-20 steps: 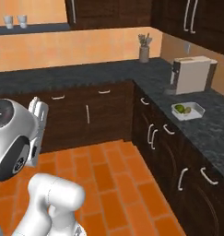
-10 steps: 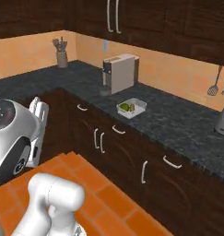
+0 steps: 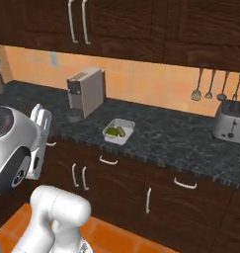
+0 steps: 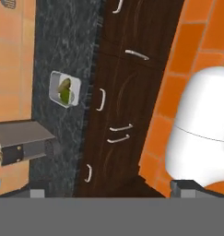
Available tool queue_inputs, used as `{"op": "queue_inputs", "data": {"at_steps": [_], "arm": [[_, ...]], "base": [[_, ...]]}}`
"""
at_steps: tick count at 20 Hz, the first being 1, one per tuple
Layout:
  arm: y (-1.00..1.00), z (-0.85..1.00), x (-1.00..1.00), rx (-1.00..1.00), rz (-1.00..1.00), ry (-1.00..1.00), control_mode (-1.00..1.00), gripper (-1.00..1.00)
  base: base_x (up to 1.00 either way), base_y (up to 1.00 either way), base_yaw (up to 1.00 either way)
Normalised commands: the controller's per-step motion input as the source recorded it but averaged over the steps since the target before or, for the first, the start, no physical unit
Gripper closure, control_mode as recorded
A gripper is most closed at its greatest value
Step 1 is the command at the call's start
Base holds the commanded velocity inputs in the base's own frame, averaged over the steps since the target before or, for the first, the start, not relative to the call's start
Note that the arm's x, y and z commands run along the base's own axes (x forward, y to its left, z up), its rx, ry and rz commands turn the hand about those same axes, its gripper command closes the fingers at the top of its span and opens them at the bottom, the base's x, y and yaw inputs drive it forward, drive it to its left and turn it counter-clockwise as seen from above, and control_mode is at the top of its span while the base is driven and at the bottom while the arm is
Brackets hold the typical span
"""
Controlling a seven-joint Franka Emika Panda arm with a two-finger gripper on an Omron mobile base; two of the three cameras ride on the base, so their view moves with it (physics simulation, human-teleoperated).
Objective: Take the meat container that has the fish and place it on the second highest rack of the freezer. Then take the vegetable container that has the lime and potato and place it on the highest rack of the freezer.
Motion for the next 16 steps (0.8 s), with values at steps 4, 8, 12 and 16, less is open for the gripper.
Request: {"op": "queue_inputs", "data": {"at_steps": [4, 8, 12, 16], "arm": [[0.00, 0.00, 0.00, 0.00, 0.00, 0.00, 1.00, -1.00], [0.00, 0.00, 0.00, 0.00, 0.00, 0.00, 1.00, -1.00], [-0.29, -0.48, 0.07, 0.00, 0.00, 0.07, -1.00, -1.00], [-1.00, -1.00, 0.00, 0.05, 0.00, 0.16, -1.00, -1.00]], "base": [[0.99, 0.80, -0.51], [0.84, 0.19, -0.30], [0.24, -0.14, 0.00], [0.00, 0.00, 0.00]]}}
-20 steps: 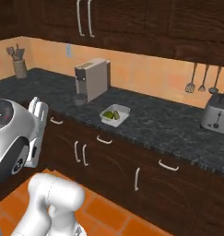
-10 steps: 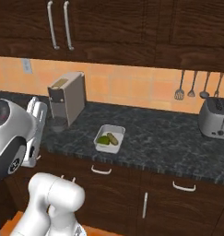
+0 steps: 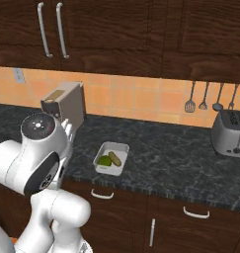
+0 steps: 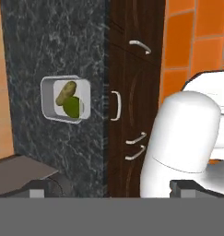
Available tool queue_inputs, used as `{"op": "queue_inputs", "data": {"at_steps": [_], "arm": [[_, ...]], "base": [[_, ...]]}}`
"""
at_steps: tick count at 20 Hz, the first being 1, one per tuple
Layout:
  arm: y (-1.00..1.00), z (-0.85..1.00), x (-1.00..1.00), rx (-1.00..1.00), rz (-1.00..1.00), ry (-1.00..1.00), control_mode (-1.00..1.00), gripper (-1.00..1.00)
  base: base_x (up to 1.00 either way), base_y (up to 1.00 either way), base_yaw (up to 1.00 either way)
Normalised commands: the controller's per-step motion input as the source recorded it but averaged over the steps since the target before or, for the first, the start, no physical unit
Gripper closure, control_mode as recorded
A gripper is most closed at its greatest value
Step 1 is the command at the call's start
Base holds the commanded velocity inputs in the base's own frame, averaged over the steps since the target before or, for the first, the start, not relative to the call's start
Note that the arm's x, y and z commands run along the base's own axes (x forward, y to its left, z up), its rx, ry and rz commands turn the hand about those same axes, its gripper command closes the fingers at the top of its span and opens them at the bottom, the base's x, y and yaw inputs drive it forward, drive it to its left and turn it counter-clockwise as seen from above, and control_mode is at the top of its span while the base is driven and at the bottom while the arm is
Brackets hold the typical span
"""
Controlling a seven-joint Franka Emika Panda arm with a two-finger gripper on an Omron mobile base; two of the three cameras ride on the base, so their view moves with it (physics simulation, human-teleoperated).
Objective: Take the meat container that has the fish and place it on the second highest rack of the freezer. Then take the vegetable container that has the lime and potato and place it on the highest rack of the freezer.
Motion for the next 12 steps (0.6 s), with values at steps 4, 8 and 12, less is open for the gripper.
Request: {"op": "queue_inputs", "data": {"at_steps": [4, 8, 12], "arm": [[-0.74, -0.80, 0.04, 0.00, 0.00, 0.22, -1.00, -1.00], [-0.16, -0.74, 0.72, -0.04, 0.06, 0.17, -1.00, -1.00], [-0.03, -0.59, 0.91, 0.00, 0.15, 0.05, -1.00, -1.00]], "base": [[0.00, 0.00, 0.00], [0.00, 0.00, 0.00], [0.00, 0.00, 0.00]]}}
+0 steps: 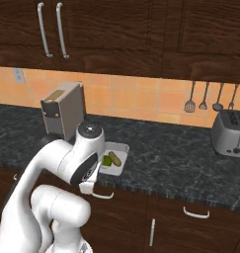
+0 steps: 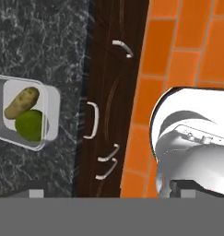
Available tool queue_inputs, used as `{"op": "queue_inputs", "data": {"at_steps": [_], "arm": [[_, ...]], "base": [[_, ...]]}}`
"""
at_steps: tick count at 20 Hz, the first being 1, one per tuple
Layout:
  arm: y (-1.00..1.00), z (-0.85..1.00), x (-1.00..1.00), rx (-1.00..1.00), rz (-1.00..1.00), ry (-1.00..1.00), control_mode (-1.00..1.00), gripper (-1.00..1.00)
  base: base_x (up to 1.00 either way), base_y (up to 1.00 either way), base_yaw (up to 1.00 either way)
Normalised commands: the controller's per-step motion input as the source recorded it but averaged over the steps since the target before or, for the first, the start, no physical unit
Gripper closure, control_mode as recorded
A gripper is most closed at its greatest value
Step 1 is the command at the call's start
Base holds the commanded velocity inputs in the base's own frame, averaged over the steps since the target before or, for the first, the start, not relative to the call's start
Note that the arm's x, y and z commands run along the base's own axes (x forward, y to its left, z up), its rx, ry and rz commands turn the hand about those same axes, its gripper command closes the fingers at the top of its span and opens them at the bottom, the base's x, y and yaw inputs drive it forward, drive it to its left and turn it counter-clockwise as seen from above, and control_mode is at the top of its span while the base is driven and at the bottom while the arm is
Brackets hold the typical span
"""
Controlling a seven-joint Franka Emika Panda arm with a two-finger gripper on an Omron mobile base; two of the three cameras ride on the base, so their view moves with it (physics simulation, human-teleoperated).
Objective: Take the meat container that has the fish and place it on the second highest rack of the freezer. Then take the vegetable container that has the lime and potato and place it on the highest rack of the freezer.
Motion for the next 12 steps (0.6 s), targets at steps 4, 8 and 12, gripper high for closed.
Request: {"op": "queue_inputs", "data": {"at_steps": [4, 8, 12], "arm": [[-0.30, -0.32, 0.50, 0.01, 0.10, -0.01, -1.00, -1.00], [-0.21, -0.27, 0.70, 0.04, 0.07, 0.00, -1.00, -1.00], [-0.05, -0.32, 0.72, 0.01, 0.03, 0.02, -1.00, -1.00]], "base": [[0.00, 0.00, 0.00], [0.00, 0.00, 0.00], [0.00, 0.00, 0.00]]}}
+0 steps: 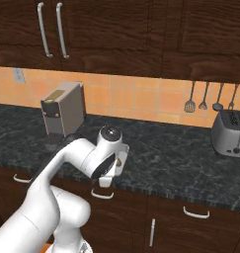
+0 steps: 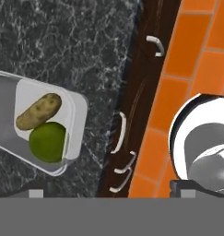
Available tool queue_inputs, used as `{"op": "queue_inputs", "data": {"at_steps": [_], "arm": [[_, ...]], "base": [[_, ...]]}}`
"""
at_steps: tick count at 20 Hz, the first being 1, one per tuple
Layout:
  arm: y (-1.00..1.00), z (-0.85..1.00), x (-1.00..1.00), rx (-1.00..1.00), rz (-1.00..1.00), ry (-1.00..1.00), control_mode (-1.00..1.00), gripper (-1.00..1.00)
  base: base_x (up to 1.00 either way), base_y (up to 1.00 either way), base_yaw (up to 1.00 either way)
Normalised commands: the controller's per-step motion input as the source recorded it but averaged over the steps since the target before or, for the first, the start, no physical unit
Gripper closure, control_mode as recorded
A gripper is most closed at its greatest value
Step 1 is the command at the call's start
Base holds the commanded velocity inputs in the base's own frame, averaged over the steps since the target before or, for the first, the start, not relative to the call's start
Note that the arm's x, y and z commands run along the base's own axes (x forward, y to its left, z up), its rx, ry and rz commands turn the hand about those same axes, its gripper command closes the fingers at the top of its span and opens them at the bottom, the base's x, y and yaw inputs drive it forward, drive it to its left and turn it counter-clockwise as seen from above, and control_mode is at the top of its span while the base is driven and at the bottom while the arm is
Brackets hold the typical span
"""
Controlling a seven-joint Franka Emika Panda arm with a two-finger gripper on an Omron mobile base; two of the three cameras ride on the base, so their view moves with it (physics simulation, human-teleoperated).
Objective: Take the meat container that has the fish and place it on the second highest rack of the freezer. Then take the vegetable container that has the lime and potato and place it on the highest rack of the freezer.
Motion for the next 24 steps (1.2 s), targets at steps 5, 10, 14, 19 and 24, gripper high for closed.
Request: {"op": "queue_inputs", "data": {"at_steps": [5, 10, 14, 19, 24], "arm": [[0.00, -0.52, 0.65, 0.00, 0.01, 0.10, -1.00, -1.00], [0.00, -0.60, 0.51, 0.00, 0.01, 0.11, -1.00, -1.00], [0.00, -0.39, 0.66, 0.00, 0.00, 0.08, -1.00, -1.00], [0.00, -0.41, 0.54, 0.00, 0.00, 0.08, -1.00, -1.00], [0.00, -0.76, -0.06, 0.00, 0.02, 0.08, -1.00, -1.00]], "base": [[0.00, 0.00, 0.00], [0.00, 0.00, 0.00], [0.00, 0.00, 0.00], [0.00, 0.00, 0.00], [0.00, 0.00, 0.00]]}}
